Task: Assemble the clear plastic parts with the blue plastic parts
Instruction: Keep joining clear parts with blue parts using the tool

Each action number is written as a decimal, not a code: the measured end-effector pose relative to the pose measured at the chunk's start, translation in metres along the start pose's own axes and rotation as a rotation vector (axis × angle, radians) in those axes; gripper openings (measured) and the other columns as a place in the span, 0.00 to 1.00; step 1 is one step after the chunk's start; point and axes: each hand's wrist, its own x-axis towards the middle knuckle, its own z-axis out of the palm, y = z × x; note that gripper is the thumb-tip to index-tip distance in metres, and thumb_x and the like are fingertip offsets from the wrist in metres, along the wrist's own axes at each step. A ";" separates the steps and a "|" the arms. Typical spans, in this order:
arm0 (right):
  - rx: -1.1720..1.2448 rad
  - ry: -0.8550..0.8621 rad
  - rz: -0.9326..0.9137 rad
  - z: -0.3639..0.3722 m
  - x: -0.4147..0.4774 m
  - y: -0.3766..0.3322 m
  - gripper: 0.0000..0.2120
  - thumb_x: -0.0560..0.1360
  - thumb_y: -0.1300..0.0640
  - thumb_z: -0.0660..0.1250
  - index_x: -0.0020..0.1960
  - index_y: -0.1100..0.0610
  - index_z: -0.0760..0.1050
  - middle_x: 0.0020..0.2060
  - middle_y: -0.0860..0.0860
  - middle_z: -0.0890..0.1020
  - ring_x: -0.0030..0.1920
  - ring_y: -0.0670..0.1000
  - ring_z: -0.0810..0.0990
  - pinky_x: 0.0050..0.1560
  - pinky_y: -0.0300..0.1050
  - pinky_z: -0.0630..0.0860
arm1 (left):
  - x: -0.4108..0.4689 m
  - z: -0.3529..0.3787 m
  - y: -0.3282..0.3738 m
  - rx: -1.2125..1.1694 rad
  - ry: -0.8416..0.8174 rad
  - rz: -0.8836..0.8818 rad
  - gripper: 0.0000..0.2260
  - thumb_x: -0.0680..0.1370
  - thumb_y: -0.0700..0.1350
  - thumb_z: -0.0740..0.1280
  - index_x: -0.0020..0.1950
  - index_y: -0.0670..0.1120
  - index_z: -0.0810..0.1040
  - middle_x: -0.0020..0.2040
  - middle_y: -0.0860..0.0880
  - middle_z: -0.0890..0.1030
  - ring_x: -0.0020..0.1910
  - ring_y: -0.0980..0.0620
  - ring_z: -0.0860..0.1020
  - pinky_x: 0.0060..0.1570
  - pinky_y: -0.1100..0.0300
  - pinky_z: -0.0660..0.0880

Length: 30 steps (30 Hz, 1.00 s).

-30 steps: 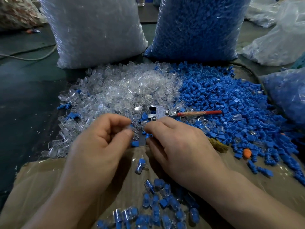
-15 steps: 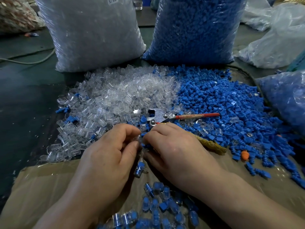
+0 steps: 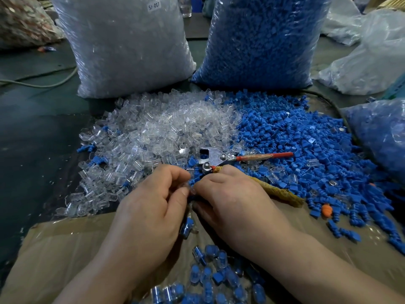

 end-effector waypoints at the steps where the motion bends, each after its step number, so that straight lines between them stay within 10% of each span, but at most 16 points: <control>1: 0.023 -0.017 0.009 -0.001 0.000 0.000 0.04 0.75 0.54 0.66 0.46 0.52 0.79 0.39 0.46 0.80 0.40 0.51 0.72 0.40 0.43 0.68 | 0.001 0.000 0.000 -0.014 -0.012 0.006 0.08 0.76 0.56 0.61 0.54 0.66 0.72 0.45 0.68 0.81 0.44 0.65 0.80 0.40 0.61 0.74; 7: 0.099 0.053 0.057 -0.006 -0.004 -0.003 0.09 0.75 0.51 0.59 0.46 0.54 0.74 0.40 0.49 0.77 0.43 0.53 0.72 0.42 0.51 0.71 | 0.000 0.002 -0.004 -0.248 -0.004 -0.008 0.13 0.78 0.43 0.68 0.51 0.63 0.78 0.42 0.60 0.85 0.40 0.61 0.83 0.39 0.70 0.77; 14: 0.627 0.245 0.292 -0.013 -0.007 -0.001 0.12 0.77 0.53 0.66 0.58 0.40 0.74 0.49 0.38 0.80 0.52 0.36 0.76 0.52 0.30 0.70 | 0.001 0.006 -0.007 -0.563 -0.017 -0.066 0.17 0.64 0.58 0.72 0.51 0.59 0.81 0.42 0.48 0.85 0.42 0.44 0.84 0.47 0.35 0.80; 24: 0.559 0.057 0.173 -0.023 -0.005 0.003 0.11 0.76 0.51 0.64 0.58 0.42 0.73 0.50 0.38 0.79 0.53 0.38 0.76 0.51 0.35 0.72 | 0.002 0.012 -0.005 -0.667 -0.075 -0.031 0.10 0.70 0.44 0.70 0.47 0.59 0.83 0.42 0.48 0.85 0.40 0.51 0.84 0.40 0.60 0.80; 30: 0.515 0.141 0.272 -0.022 -0.006 0.005 0.06 0.76 0.51 0.61 0.52 0.43 0.72 0.44 0.35 0.77 0.43 0.38 0.75 0.41 0.33 0.70 | 0.001 0.011 -0.003 -0.654 0.005 -0.082 0.05 0.72 0.55 0.71 0.47 0.61 0.82 0.41 0.47 0.85 0.39 0.49 0.85 0.38 0.59 0.82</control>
